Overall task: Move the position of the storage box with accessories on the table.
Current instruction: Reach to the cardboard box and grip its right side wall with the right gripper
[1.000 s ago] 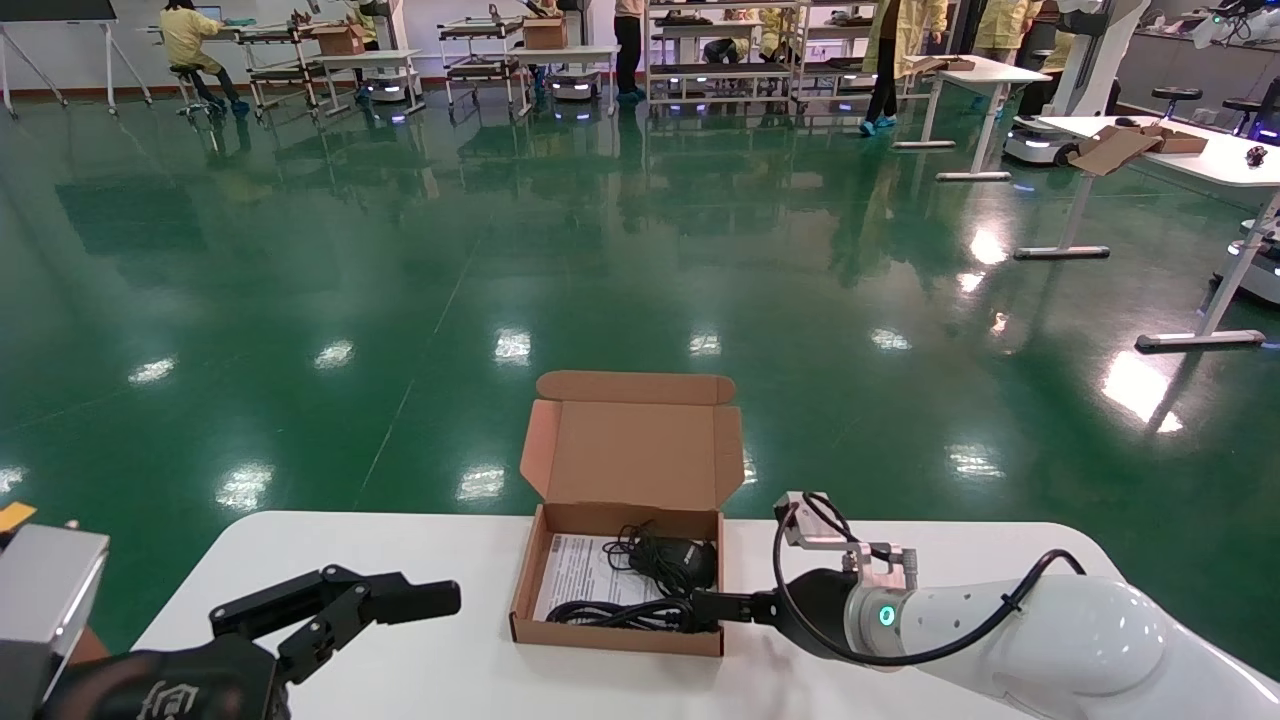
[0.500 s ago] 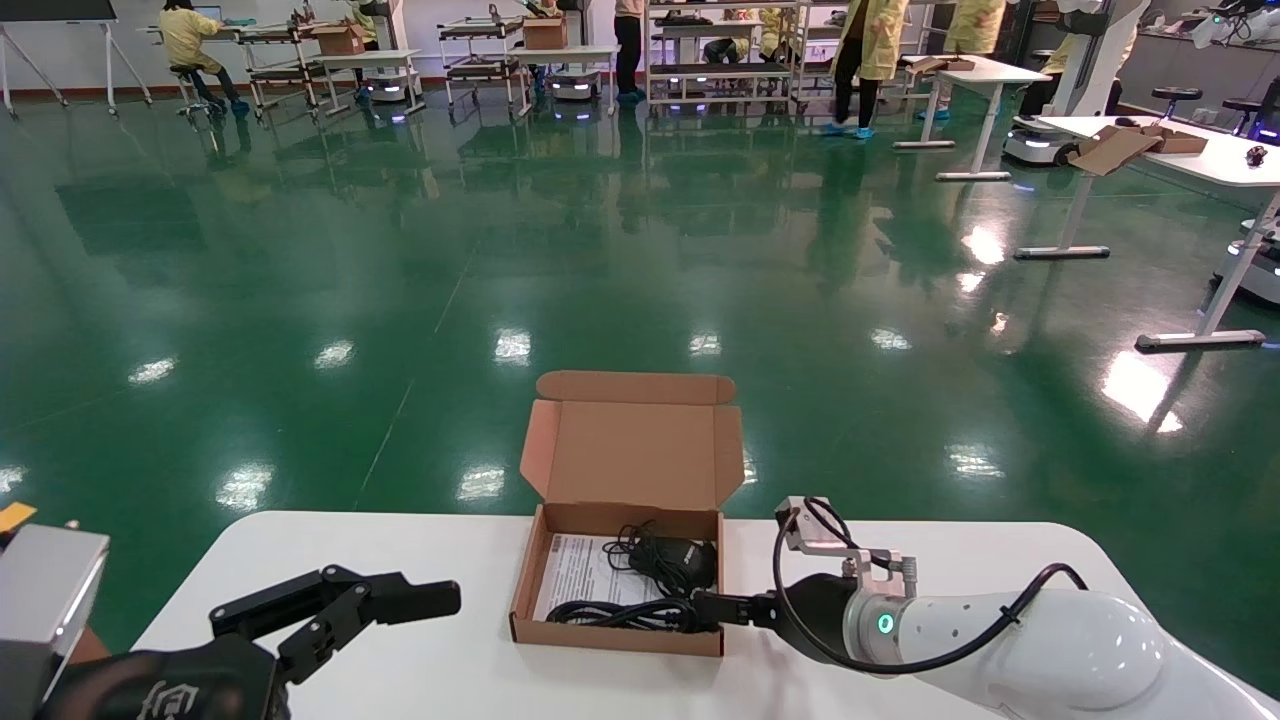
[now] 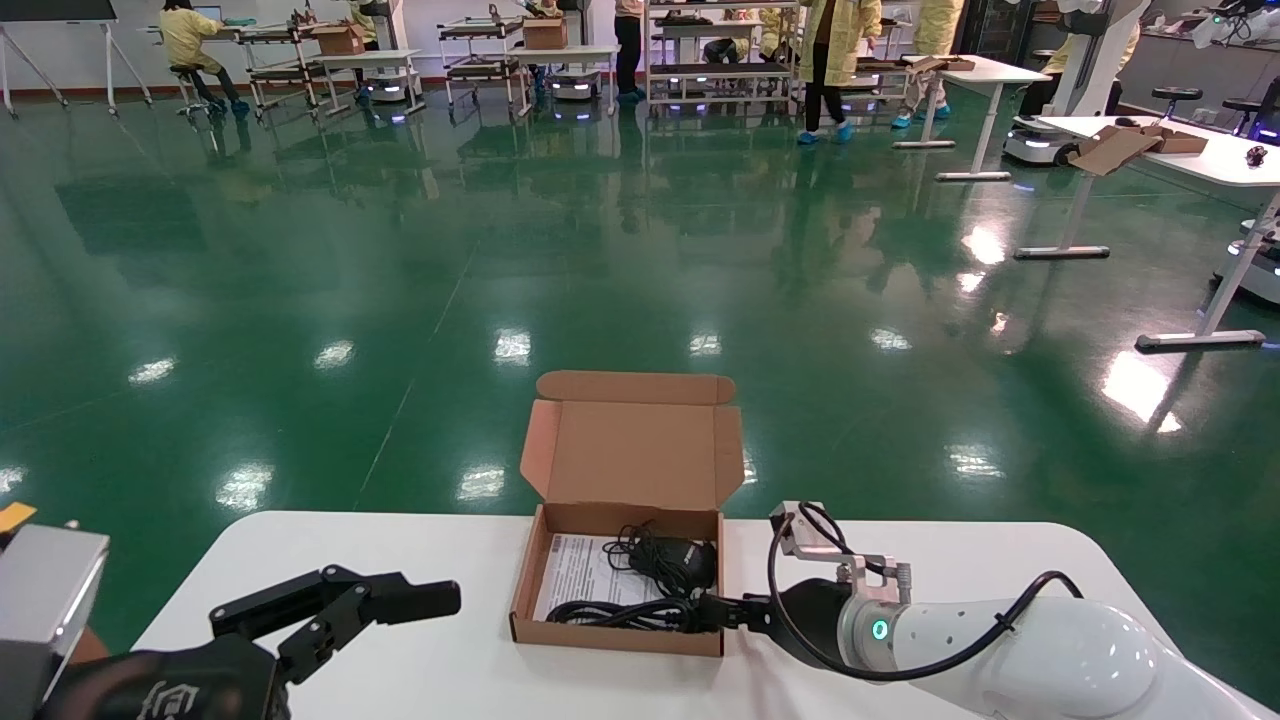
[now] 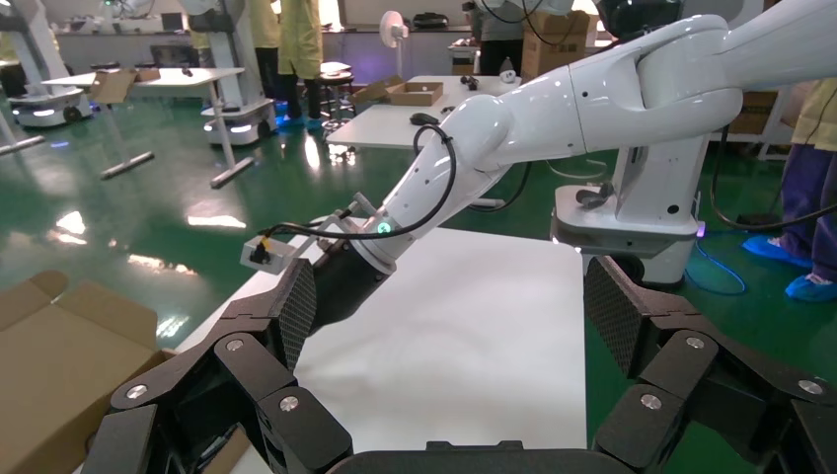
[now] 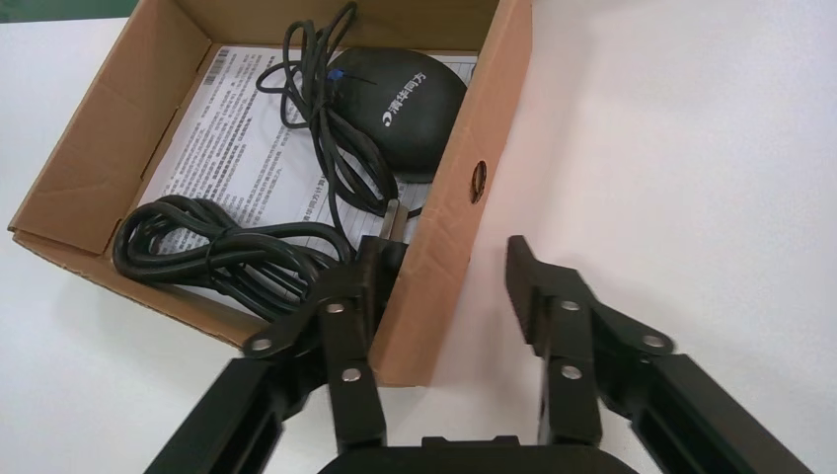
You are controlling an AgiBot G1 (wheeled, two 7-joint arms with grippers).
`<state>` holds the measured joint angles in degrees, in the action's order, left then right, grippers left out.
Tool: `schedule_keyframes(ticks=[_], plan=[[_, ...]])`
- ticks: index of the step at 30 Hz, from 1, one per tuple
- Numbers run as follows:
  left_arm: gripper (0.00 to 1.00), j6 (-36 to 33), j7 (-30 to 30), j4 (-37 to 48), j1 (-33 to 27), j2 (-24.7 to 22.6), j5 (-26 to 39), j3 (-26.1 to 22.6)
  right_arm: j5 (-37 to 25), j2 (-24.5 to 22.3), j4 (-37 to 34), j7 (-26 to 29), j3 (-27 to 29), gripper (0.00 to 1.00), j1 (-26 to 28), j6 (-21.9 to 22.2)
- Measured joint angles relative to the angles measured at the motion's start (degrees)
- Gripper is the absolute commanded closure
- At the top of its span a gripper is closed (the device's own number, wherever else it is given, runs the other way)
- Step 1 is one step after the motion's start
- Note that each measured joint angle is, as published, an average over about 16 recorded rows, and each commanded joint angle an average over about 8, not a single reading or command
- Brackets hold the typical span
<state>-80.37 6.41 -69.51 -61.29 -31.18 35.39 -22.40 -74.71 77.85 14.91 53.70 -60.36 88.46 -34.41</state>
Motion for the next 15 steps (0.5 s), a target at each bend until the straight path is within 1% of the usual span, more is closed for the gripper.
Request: schedule_keyframes(ticks=[15], plan=[[0.0,0.0,0.0,0.0,0.0,0.0,0.0,0.0,1.8,-0.1,-1.0,-0.4,-1.8,1.0,0.2,0.2]])
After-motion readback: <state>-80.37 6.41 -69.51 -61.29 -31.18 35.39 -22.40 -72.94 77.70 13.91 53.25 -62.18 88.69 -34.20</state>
